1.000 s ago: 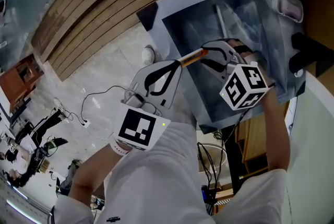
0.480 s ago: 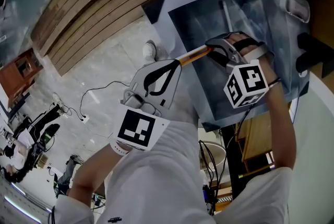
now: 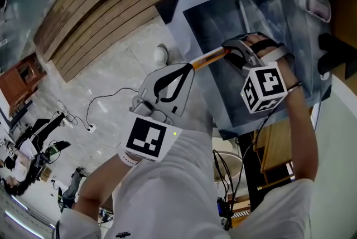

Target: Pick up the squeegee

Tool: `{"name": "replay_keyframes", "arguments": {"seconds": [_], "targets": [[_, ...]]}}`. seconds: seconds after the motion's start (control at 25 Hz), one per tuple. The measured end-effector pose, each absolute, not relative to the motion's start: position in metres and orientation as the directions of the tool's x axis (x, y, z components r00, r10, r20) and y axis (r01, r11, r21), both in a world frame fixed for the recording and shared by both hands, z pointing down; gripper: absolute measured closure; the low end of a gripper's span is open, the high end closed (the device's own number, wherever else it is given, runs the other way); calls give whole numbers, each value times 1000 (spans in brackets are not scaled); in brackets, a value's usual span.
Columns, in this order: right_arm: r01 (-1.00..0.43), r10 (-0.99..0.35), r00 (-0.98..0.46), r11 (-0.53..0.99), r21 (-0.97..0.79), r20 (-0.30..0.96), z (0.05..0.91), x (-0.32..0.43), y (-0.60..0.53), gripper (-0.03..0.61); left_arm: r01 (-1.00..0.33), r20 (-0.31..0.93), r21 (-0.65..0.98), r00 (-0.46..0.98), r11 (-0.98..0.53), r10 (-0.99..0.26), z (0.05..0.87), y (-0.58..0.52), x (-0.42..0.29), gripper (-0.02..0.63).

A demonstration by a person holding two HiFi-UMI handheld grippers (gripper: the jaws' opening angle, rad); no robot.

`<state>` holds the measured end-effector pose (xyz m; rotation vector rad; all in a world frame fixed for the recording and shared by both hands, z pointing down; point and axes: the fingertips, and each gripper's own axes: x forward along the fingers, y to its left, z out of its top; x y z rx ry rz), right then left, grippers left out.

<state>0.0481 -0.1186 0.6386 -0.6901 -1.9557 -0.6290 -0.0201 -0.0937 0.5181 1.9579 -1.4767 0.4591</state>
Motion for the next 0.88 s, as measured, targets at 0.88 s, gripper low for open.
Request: {"name": "replay_keyframes", "arguments": {"seconds": [0.88], "targets": [[566,136,-455,807,168,880,623,52,-127,474,-952,583,226,303,-208,-754,480,-94,-23,609]]}}
